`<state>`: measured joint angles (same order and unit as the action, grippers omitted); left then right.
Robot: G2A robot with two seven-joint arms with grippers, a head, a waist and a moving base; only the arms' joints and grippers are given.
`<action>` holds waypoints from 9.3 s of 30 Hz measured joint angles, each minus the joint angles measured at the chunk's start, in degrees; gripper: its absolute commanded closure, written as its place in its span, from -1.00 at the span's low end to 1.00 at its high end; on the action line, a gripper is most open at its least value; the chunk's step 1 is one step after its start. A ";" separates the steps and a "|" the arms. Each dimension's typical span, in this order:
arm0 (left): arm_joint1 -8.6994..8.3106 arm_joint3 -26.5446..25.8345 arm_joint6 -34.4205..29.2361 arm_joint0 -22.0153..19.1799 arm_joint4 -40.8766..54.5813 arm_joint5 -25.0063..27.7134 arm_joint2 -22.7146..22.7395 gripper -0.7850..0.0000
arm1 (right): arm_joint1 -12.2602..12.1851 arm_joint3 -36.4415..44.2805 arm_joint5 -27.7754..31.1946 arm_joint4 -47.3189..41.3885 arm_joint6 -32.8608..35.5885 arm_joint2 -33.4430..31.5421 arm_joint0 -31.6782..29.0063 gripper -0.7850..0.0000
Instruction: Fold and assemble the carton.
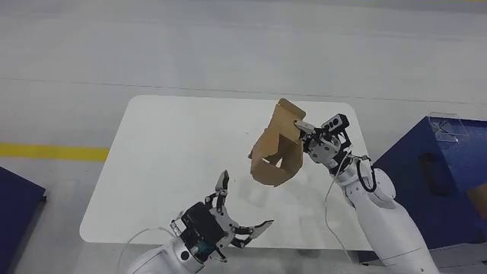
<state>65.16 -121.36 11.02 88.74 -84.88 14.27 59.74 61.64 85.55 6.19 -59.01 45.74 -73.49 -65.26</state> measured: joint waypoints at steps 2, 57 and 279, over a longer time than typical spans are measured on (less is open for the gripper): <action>0.00 0.02 -0.02 0.00 -0.11 0.03 -0.01 -1.00 | 0.00 0.02 0.01 -0.01 -0.01 0.01 -0.01 1.00; 6.10 10.87 14.17 -8.75 -23.07 -30.34 -10.17 -1.00 | 3.03 -2.95 -47.47 -53.63 -24.46 -1.03 -0.65 1.00; 5.52 31.38 -70.86 -38.20 118.05 -48.94 -6.86 -1.00 | -1.22 9.05 -19.40 3.87 27.08 -13.53 -14.11 1.00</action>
<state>70.68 -89.98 -59.84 50.54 33.17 -34.67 52.88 60.43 94.60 -13.20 -55.14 72.82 -87.02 -79.37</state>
